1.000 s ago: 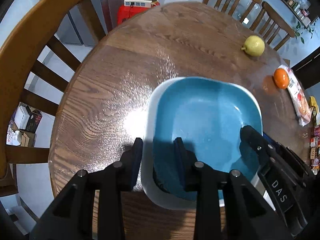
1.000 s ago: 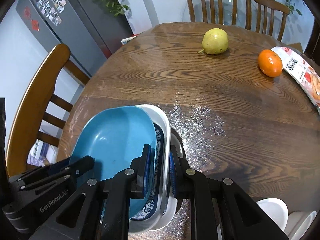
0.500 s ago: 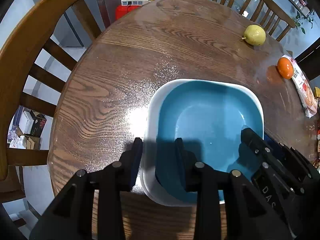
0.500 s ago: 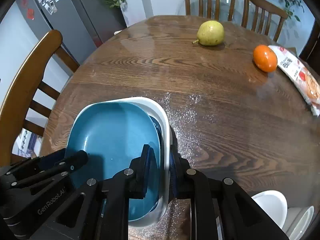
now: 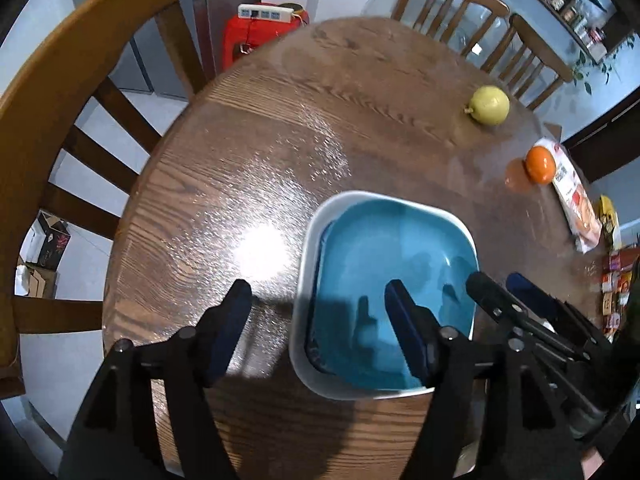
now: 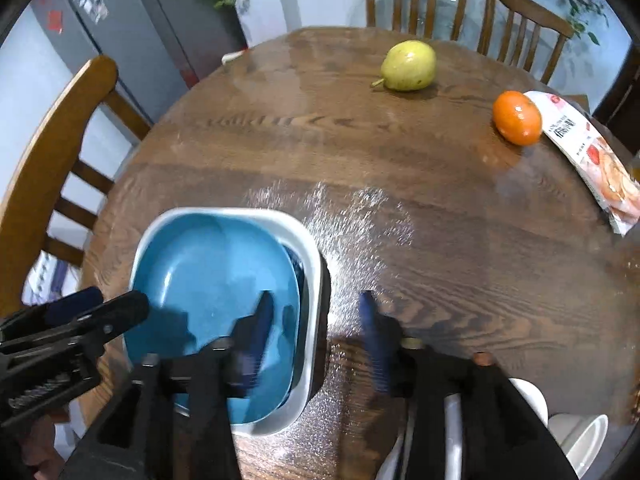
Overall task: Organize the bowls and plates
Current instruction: 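Open the right gripper and lift it away from the plate stack, then move both tools toward the large white bowl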
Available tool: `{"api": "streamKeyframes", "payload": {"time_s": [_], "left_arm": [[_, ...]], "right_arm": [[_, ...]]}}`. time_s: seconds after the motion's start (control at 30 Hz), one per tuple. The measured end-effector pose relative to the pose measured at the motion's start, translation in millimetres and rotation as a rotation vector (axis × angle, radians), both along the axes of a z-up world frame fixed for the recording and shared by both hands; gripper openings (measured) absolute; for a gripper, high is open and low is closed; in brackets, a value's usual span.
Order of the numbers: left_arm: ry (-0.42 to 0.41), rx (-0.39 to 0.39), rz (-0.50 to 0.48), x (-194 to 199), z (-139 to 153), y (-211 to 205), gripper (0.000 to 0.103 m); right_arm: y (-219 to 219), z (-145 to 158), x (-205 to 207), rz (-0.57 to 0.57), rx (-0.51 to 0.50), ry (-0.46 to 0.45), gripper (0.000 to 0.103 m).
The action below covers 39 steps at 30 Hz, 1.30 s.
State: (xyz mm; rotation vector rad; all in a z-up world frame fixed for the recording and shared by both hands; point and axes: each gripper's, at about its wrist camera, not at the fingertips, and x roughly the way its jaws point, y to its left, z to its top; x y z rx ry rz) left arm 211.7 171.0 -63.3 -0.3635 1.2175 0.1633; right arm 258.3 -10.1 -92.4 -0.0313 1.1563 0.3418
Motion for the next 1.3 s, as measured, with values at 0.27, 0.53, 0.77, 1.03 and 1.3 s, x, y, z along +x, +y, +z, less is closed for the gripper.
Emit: {"api": "streamKeyframes", "payload": {"time_s": [0.27,0.53,0.77,1.03,1.3], "left_arm": [[0.047,0.014,-0.003,-2,-18,-2,0.069],[0.011,0.003,-0.013,-19,-8,-10,0.069],[-0.028,0.003,-0.023,-35,11,-24,0.074],[-0.086,-0.002,-0.050,-68,41,-51,0.079],[-0.141,0.010,-0.058,-99,66,-76,0.081]], "right_arm": [[-7,-4,4,0.007,0.071,0.065,0.061],[-16,0,-4,0.013,0.136,0.081,0.061],[-31,30,-23,0.030,0.159,-0.033,0.062],[-59,78,-65,0.066,0.259,-0.183,0.073],[-98,127,-110,0.040,0.296,-0.318,0.080]]}}
